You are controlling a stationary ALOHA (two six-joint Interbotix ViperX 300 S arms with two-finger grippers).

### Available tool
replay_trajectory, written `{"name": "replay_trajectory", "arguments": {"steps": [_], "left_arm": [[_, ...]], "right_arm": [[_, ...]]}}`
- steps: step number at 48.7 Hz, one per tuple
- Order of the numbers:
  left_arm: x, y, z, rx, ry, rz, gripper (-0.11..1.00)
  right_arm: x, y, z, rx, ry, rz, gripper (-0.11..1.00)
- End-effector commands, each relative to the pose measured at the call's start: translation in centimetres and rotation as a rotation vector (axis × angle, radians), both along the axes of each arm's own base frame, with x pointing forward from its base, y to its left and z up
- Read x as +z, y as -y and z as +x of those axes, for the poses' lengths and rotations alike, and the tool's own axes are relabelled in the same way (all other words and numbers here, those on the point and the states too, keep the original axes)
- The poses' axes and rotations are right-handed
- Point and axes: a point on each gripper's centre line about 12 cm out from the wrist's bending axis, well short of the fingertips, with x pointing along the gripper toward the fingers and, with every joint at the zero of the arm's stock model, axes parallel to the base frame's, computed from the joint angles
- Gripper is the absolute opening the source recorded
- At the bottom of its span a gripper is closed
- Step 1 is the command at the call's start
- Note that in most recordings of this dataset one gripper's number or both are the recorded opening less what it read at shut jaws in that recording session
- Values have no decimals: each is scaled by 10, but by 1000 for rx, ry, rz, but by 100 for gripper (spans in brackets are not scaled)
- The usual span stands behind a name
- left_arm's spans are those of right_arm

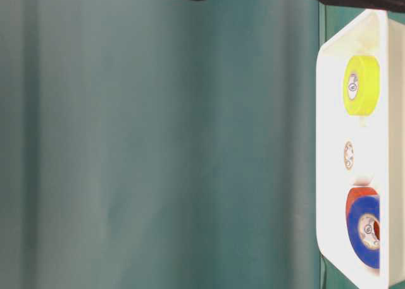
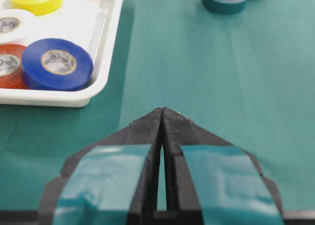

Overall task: Put the tape into the white case with the right arm.
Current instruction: 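Move the right gripper over the teal tape roll and lower, then close the right gripper on the teal tape roll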

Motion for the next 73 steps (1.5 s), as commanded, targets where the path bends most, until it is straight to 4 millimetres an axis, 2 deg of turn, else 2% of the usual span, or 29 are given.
{"name": "replay_trajectory", "arguments": {"steps": [1,27,38,42,48,53,66,73], "left_arm": [[4,0,1,1,8,2,0],[4,0,1,1,6,3,0],[4,0,1,1,8,2,0],[4,0,1,1,8,2,0],[4,0,1,2,8,0,0],[4,0,1,1,8,2,0],[4,0,1,1,6,2,0],[4,0,1,1,6,3,0]], "right_arm": [[5,-2,6,0,17,5,65],[-23,2,22,-40,-107,-60,65],[-24,2,22,-45,-111,-63,62],[-23,1,22,-39,-110,-62,53],[-22,-2,24,-33,-106,-63,18],[-20,-5,25,-26,-101,-63,1],[-16,-8,27,-22,-86,-58,0],[1,-9,31,-23,-41,-51,0]]}}
